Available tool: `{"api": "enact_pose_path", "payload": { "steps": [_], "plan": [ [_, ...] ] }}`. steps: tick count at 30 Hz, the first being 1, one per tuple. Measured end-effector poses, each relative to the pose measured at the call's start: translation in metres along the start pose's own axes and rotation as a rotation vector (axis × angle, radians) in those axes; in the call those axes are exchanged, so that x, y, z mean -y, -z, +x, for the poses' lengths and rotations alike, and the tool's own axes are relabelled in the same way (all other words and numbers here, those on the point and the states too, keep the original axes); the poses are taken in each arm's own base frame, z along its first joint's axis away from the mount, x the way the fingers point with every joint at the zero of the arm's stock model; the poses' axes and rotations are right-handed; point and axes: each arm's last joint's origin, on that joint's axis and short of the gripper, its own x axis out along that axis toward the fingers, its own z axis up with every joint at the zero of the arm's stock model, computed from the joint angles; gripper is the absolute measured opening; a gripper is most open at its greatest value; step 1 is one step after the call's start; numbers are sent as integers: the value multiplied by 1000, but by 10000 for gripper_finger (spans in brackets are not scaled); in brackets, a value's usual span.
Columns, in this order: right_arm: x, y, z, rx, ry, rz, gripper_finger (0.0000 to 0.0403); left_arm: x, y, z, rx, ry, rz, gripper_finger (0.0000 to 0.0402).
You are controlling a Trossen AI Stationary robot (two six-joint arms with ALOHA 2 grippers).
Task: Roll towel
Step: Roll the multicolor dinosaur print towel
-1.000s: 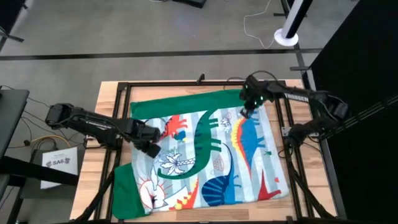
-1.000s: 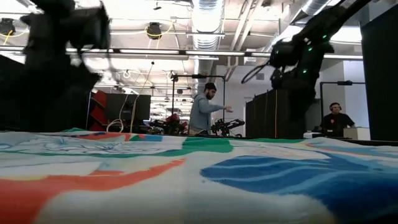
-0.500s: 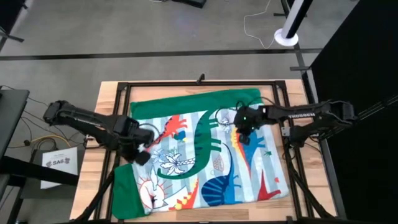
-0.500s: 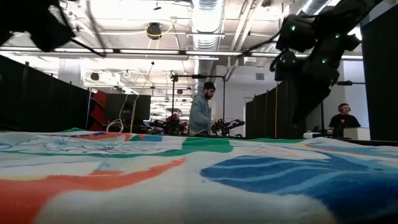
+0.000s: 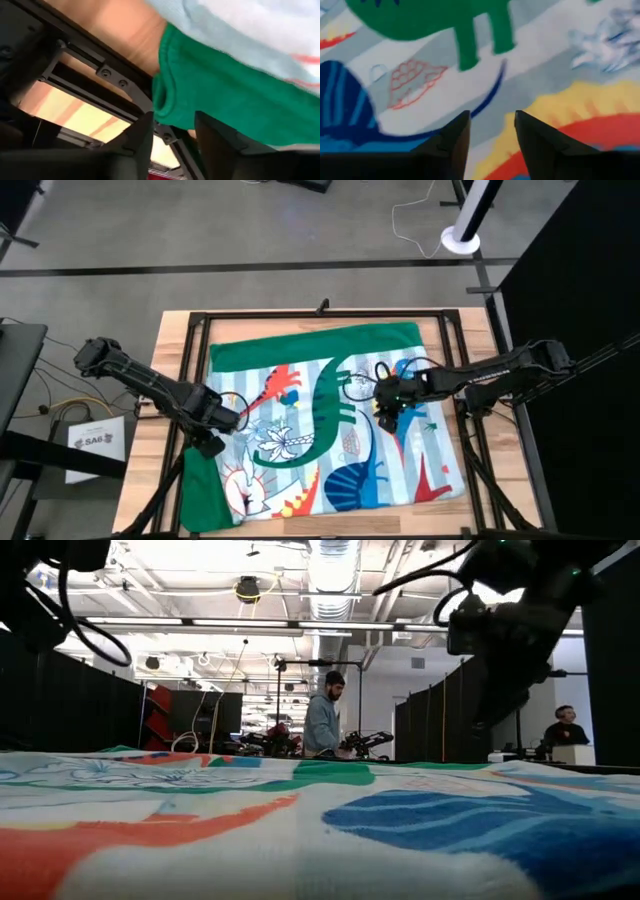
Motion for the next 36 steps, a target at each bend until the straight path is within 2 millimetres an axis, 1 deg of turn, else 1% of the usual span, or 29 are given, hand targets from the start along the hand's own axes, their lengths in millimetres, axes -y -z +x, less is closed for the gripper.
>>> {"api": "enact_pose_path", "payload": {
  "steps": [3,5,10,12,13,16,19,25,27,29,34,36],
  "plan": [
    [-14,7,0,-12,-34,2,171,0,0,0,5,-3,3,156],
    [-24,12,-1,-20,-61,3,181,0,0,0,-5,1,11,159],
    [-48,26,-3,-28,-135,-20,195,4,-4,3,-112,35,56,158],
    [-54,29,-2,-25,-148,-19,196,9,-6,5,-139,28,113,158],
    [-56,31,-3,-23,-144,-13,196,13,-8,7,-141,28,173,158],
    [-58,33,-3,-16,-132,13,196,25,-15,12,-163,-6,336,157],
    [-58,34,-3,0,-112,35,196,36,-22,21,-214,-71,467,157],
    [-60,34,-3,2,-111,67,196,40,-36,44,-383,-255,545,157],
    [-60,35,-4,1,-113,65,196,42,-40,50,-417,-274,561,158],
    [-61,36,-4,-1,-117,59,196,44,-43,55,-432,-265,573,159],
    [-62,36,-4,-1,-117,59,196,53,-44,59,-498,-70,552,159],
    [-61,36,-4,-1,-116,59,196,54,-42,57,-521,-33,540,159]
  ]
}}
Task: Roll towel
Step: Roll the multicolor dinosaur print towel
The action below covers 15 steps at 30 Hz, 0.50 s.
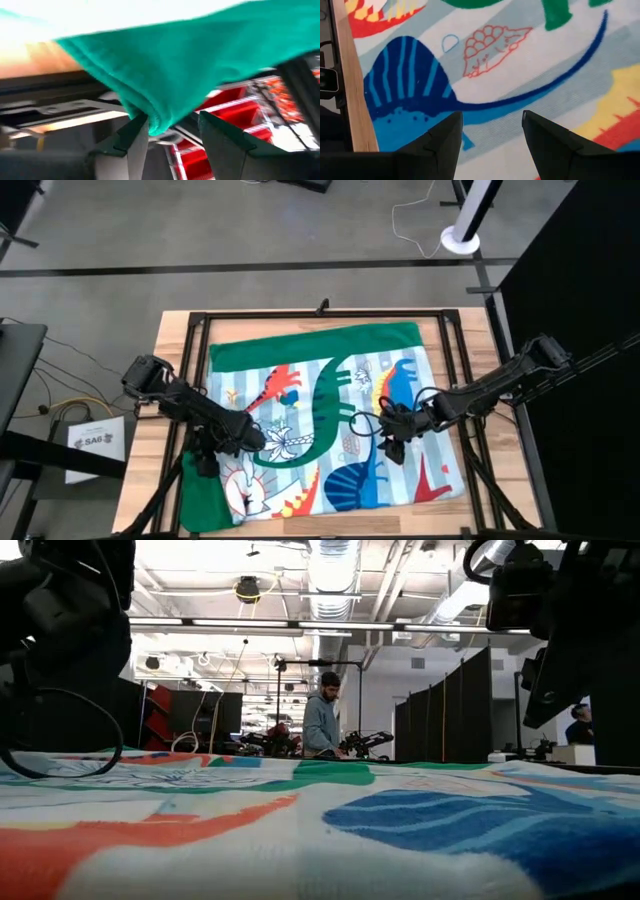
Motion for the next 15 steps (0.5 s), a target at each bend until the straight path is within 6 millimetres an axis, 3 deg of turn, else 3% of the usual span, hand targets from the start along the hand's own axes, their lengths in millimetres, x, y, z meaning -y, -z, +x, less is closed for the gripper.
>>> {"api": "enact_pose_path", "payload": {
  "steps": [12,15],
  "plan": [
    [3,-3,0,8,9,-12,196,4,-11,-1,92,21,-35,157],
    [3,-4,0,8,8,-13,196,2,-11,1,48,5,-96,121]
  ]
}}
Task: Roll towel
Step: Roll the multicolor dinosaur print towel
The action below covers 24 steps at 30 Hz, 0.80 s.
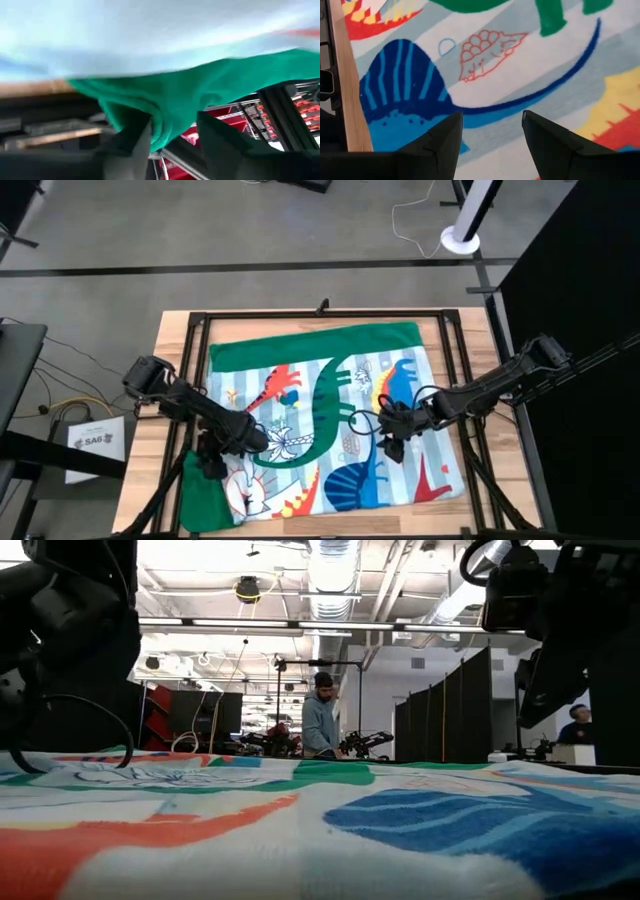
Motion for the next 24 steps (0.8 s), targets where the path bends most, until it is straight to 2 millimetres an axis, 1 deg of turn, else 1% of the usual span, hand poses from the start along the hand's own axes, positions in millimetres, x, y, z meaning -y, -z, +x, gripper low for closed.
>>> {"api": "enact_pose_path", "payload": {
  "steps": [1,3,4,8,12,14,16,20,24],
  "plan": [
    [0,0,0,0,0,0,196,-1,1,1,-18,-8,-21,99],
    [0,0,0,3,-3,0,196,-2,3,1,-38,-19,-45,40],
    [0,0,0,5,-4,1,196,-2,3,1,-39,-19,-61,21],
    [-2,-2,0,18,-18,2,196,-1,10,-4,-81,-30,-104,4],
    [-2,-1,0,16,-18,0,196,8,22,-20,-122,-34,-79,2],
    [-2,-1,0,16,-19,0,196,17,26,-32,-115,-25,-47,1],
    [-2,-1,0,15,-19,0,195,24,28,-47,-61,7,-4,1],
    [-2,-1,0,16,-21,3,195,36,33,-86,69,114,28,0],
    [-5,-1,0,-1,-67,-18,195,44,51,-129,205,242,70,0]
  ]
}}
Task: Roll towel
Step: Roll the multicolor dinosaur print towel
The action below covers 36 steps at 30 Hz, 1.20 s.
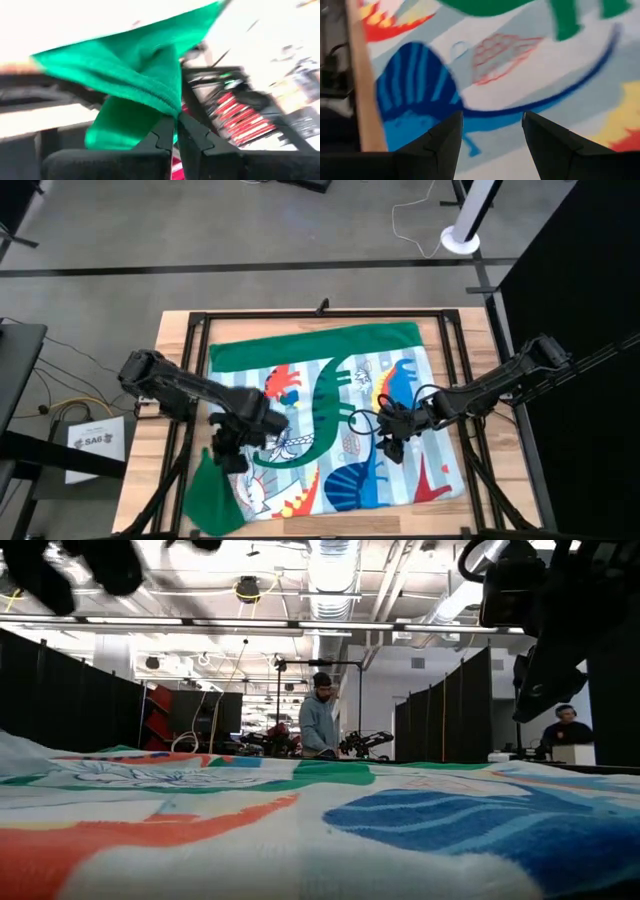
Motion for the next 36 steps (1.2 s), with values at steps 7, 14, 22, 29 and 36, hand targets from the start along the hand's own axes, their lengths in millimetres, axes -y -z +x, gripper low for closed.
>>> {"api": "enact_pose_path", "payload": {
  "steps": [7,14,22,29,36],
  "plan": [
    [-11,-10,10,-6,-76,-231,195,5,9,-44,149,104,30,0],
    [-38,-48,58,110,-118,-409,195,11,20,-39,100,169,45,0],
    [-79,-91,144,242,-173,-548,195,33,72,-25,-18,235,-21,0],
    [-113,-135,202,358,-210,-584,195,29,115,-18,-61,219,-184,0],
    [-133,-154,258,430,-240,-596,195,-4,120,6,-27,115,-301,0]
  ]
}}
